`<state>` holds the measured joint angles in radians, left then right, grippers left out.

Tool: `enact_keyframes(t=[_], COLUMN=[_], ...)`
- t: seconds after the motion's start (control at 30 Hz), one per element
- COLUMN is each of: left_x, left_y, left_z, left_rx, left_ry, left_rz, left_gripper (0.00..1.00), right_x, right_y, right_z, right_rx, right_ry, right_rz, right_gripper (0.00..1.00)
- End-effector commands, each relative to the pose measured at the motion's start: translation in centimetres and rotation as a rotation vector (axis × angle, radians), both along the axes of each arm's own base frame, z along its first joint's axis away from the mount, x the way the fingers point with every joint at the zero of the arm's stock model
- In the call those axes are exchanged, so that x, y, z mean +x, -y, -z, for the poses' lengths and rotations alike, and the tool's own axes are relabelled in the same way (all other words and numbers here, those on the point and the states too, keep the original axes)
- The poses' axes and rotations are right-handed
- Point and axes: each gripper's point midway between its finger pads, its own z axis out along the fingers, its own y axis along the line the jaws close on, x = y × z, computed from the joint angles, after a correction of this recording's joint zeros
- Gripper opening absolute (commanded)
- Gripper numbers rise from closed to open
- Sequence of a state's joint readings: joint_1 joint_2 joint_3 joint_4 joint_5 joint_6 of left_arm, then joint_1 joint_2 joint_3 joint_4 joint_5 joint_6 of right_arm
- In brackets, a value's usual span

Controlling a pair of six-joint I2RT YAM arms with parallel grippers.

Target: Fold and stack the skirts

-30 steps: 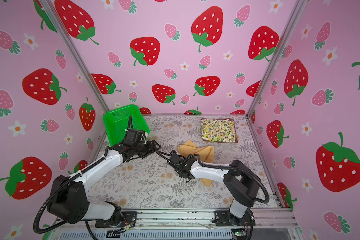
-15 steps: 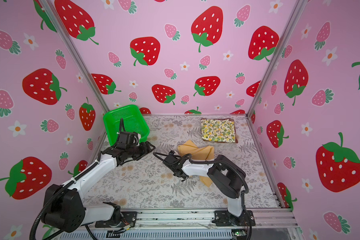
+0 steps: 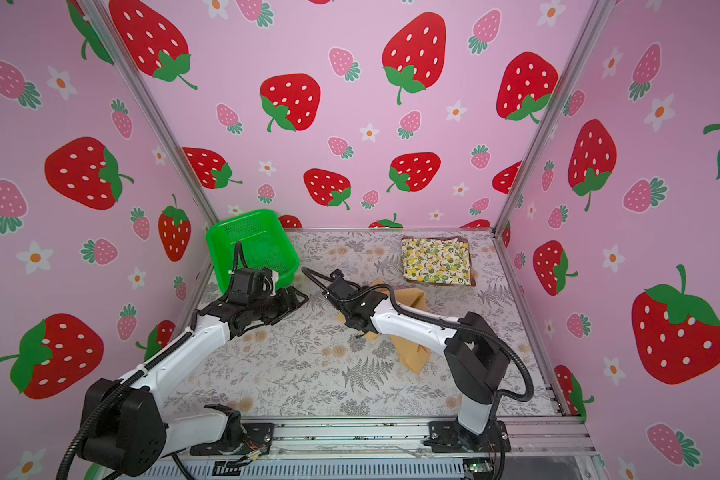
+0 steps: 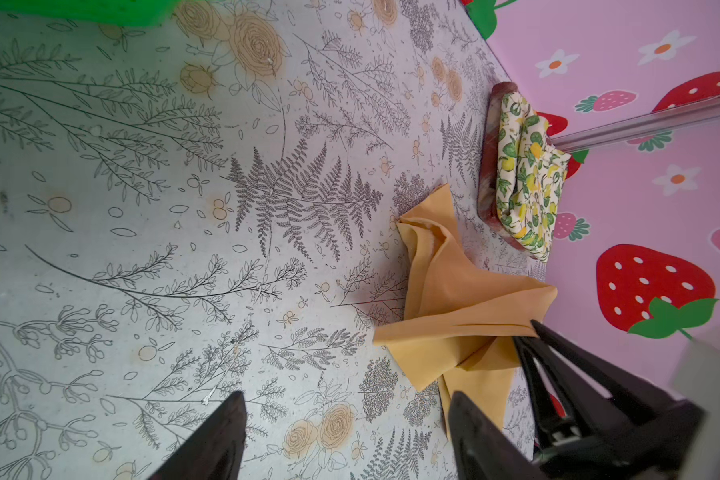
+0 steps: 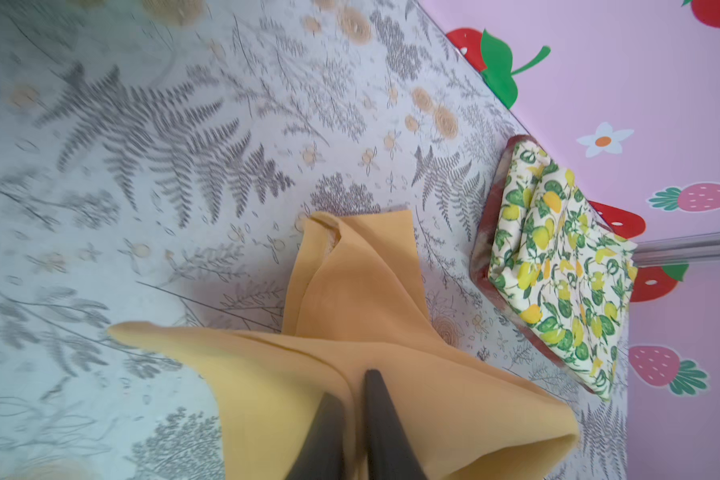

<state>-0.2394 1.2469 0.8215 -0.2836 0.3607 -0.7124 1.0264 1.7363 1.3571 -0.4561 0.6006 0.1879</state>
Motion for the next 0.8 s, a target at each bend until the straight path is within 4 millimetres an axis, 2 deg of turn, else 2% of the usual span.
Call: enact_keyframes(t=[0.0,0.1,0.2,0.37,0.5,0.53,0.57,0.6,0.7,0.77], left_x=[-0.2,-0.6,-0.9,-0.7,-0.4,-0.3,-0.2,-0.2,0.1,0.3], left_y=[0.8,1.9,3.0,4.5,5.4,5.4,5.5,5.5,4.5,2.9], left_z=[-0.9,-1.0,-1.0,-1.7,-1.9,-1.8,-1.5,-1.2,-0.3,0.5], left_rx=[-0.051,-0.081,-0.098,-0.181,-0.167,-0.161,-0.159,-0.159,-0.119,-0.065], left_ry=[0.057,0.096,0.101,0.122,0.135,0.127,0.119,0.108,0.083,0.054], left_rz=[0.024,0.075,0.110,0.118,0.140,0.140,0.140,0.137,0.088,0.022], left_gripper=[0.78,0.78,0.78,0.78,0.78,0.78,0.78,0.78,0.78,0.79], right_x=[-0.3,-0.1,0.2,0.2,0.7,0.7,0.7,0.5,-0.1,-0.7], right_y=[-0.8,-0.9,-0.7,0.1,1.5,1.8,1.9,1.8,1.1,0.2], right_z=[-3.5,-5.7,-6.7,-7.5,-7.4,-7.1,-7.0,-6.6,-5.1,-3.6], right_rx=[0.122,0.185,0.219,0.314,0.426,0.420,0.410,0.397,0.353,0.306], right_ry=[-0.048,-0.058,-0.074,-0.122,-0.176,-0.179,-0.169,-0.164,-0.160,-0.176], right_rz=[-0.043,-0.067,-0.072,-0.082,-0.087,-0.085,-0.087,-0.094,-0.105,-0.114], right_gripper=[0.14,0.15,0.15,0.14,0.15,0.23,0.39,0.60,0.98,1.00])
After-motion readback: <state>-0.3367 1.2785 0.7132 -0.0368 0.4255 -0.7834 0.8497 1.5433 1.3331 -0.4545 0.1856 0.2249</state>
